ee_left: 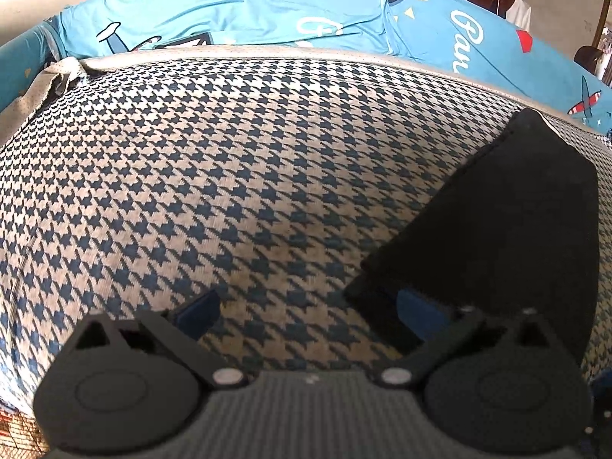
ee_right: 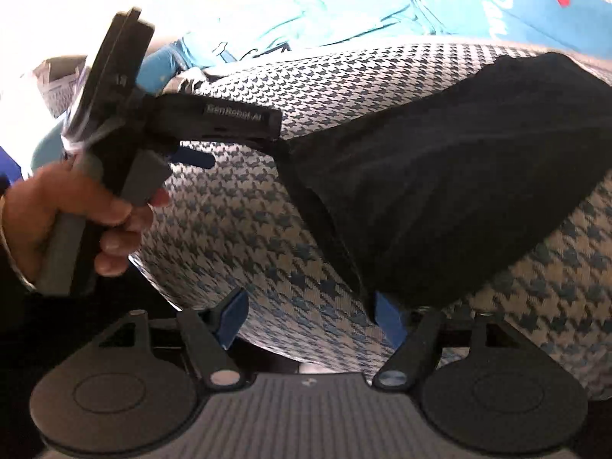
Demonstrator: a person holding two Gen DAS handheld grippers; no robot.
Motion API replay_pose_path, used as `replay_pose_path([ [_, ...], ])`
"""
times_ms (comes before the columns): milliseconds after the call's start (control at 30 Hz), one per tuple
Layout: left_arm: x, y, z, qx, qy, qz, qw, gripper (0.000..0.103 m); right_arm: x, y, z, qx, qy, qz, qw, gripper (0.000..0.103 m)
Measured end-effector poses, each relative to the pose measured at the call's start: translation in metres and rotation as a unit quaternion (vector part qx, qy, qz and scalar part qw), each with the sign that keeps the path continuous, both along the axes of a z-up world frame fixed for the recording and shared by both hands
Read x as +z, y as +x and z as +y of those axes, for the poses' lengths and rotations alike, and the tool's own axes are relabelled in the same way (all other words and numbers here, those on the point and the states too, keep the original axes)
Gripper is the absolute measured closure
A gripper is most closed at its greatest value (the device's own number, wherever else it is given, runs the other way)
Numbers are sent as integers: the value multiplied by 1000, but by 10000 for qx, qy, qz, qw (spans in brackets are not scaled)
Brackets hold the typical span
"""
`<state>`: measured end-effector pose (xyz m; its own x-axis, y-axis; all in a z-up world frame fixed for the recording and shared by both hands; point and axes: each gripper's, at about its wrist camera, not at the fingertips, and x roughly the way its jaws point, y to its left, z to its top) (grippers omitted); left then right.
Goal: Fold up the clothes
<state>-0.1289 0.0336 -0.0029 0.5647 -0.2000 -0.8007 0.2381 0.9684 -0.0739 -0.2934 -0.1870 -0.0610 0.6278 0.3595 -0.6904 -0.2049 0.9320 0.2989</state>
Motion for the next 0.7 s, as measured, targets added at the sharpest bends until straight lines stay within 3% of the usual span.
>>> replay_pose_path([
  [67, 0, 0, 0, 17, 15, 17, 10000, 0, -2, 5, -8, 138, 545, 362, 9978, 30],
  [133, 0, -1, -1, 32, 23, 34, 10000, 0, -8, 6, -4, 326, 743, 675, 9944, 30],
  [233, 1, -1, -1, 16, 18, 28, 10000, 0, -3, -4, 3, 329, 137, 367, 9987, 30],
  [467, 0, -1, -2, 48, 37, 24, 10000, 0, -1, -6, -44, -1269, 710, 455, 9883, 30],
  [700, -2, -2, -4, 0, 33, 76, 10000, 0, -12, 0, -62, -1739, 1150, 701, 9755, 33],
])
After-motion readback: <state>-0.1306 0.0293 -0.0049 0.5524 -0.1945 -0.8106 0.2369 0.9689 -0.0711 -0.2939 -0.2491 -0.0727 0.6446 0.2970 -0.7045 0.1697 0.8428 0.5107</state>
